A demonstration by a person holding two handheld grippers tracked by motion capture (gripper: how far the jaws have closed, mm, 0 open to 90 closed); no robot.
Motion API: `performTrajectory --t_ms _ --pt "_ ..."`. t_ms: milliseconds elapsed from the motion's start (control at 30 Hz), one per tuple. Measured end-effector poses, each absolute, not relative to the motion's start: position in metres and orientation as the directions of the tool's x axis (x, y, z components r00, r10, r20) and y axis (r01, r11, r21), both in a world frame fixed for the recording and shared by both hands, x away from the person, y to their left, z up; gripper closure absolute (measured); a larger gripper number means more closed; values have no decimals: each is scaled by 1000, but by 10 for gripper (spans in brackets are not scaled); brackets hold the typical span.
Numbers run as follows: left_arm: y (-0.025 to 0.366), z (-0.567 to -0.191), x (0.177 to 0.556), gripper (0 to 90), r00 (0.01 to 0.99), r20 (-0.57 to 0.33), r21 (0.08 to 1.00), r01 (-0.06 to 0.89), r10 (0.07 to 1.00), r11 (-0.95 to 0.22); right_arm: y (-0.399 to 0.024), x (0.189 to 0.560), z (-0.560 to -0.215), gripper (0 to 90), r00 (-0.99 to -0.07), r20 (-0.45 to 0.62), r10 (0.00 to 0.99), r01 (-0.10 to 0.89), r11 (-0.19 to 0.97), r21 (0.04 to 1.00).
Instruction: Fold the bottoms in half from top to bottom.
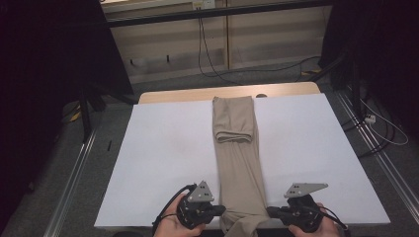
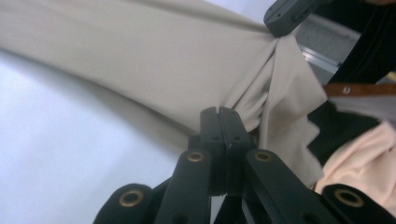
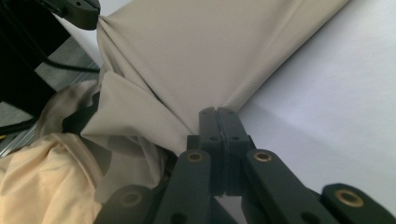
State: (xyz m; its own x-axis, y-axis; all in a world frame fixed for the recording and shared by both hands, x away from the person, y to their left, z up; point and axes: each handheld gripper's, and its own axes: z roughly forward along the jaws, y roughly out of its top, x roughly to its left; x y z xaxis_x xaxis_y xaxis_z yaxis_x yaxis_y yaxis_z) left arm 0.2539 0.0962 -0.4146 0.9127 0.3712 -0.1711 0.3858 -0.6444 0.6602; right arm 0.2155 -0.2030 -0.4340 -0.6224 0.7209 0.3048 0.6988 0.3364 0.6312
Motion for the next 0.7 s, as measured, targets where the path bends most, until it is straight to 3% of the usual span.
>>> performTrajectory --t_ms 367,533,633,700 --pt "103 -436 249 880 904 -193 600 416 381 -683 -189 209 -443 843 -676 300 673 686 425 591" --pt "106 -424 259 578 889 -183 646 430 420 -630 -198 222 -436 622 -679 271 682 649 386 656" --pt "107 -418 282 472 878 -123 703 407 463 -583 -204 242 -430 497 -682 228 695 609 366 704" --pt "107 -419 303 334 850 -117 717 431 514 -548 -206 262 -426 480 -684 208 700 595 369 714"
